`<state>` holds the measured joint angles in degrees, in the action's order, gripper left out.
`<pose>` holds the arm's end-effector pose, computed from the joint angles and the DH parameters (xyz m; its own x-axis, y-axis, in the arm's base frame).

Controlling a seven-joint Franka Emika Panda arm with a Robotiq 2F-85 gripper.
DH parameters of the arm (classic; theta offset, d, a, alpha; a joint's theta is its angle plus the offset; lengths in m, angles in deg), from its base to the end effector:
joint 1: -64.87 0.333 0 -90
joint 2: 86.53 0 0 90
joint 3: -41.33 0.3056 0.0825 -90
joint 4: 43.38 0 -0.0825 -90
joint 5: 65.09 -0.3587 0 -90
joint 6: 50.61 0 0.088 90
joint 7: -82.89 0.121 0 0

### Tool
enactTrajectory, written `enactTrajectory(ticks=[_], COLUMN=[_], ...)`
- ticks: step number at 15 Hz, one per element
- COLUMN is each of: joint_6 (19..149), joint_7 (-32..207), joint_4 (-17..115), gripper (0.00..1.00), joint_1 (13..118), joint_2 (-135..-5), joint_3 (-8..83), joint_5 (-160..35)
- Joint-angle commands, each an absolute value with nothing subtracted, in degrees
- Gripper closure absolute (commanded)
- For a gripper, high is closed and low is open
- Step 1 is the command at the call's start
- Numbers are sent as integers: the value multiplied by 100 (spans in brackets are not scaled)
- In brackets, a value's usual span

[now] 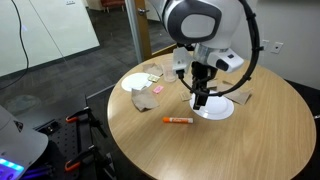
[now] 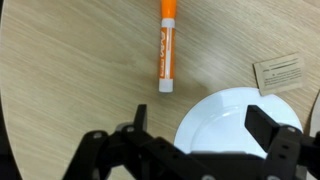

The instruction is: Take the marker out of the cup and put it on the table

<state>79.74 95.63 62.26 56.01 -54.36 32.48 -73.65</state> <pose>0.5811 -0.1758 0.2095 0.8093 -0.5745 -0.1223 -0.5781 -0.8160 0.0079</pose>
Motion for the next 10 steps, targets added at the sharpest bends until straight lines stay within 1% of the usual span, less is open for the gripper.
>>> enactTrajectory(ticks=[1, 10], joint_6=[8496, 9507], joint_7=[9732, 10370], joint_4=[7018, 8231], gripper=[0, 0], joint_1=[5824, 6139], joint_2=[-6275, -7756], joint_3=[3121, 2937], joint_5=[-7064, -5890])
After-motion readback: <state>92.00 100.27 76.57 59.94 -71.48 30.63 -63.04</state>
